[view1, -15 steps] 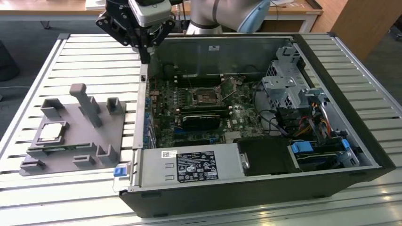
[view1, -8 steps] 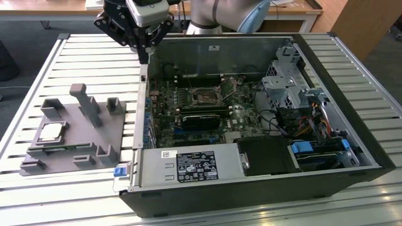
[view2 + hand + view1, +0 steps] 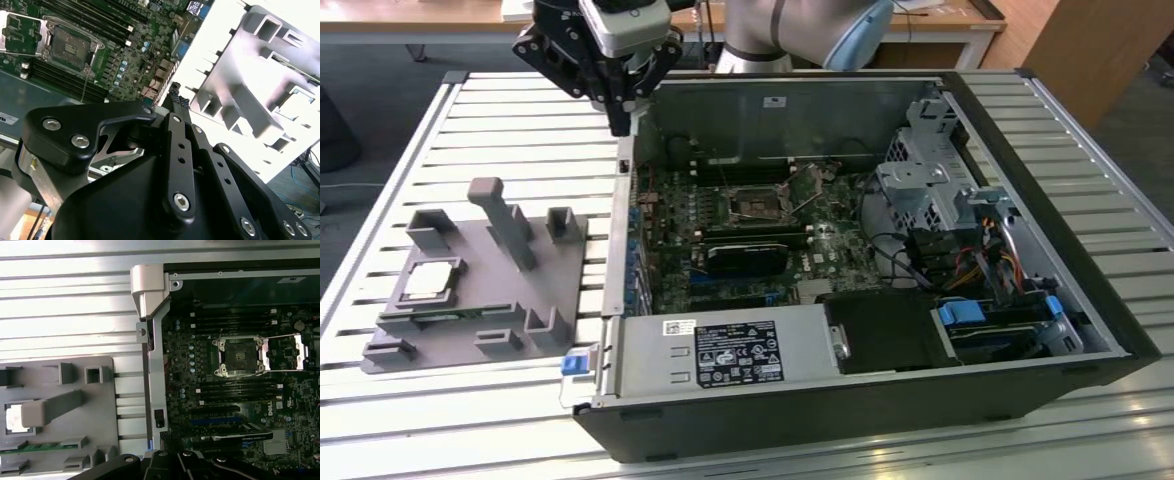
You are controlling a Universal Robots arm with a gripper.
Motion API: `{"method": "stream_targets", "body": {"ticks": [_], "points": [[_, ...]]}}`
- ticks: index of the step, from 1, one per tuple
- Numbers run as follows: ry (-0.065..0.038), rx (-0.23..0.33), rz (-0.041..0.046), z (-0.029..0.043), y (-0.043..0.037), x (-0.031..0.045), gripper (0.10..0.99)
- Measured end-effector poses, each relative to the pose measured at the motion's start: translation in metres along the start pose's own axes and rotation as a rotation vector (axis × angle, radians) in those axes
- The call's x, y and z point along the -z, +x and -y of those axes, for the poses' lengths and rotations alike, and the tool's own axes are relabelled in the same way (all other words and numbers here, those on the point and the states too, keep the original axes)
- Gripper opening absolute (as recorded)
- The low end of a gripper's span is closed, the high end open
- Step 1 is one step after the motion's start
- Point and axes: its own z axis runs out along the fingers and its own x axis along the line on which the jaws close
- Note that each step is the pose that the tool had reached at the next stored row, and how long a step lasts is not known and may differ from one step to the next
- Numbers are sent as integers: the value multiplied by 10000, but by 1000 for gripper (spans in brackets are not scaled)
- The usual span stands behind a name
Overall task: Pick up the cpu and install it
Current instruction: 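Reach for the cpu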
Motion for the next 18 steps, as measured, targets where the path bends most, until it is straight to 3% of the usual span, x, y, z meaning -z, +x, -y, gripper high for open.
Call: {"method": "stream_targets", "body": {"ticks": [18], "points": [[0, 0, -1, 7, 98, 1, 106]]}}
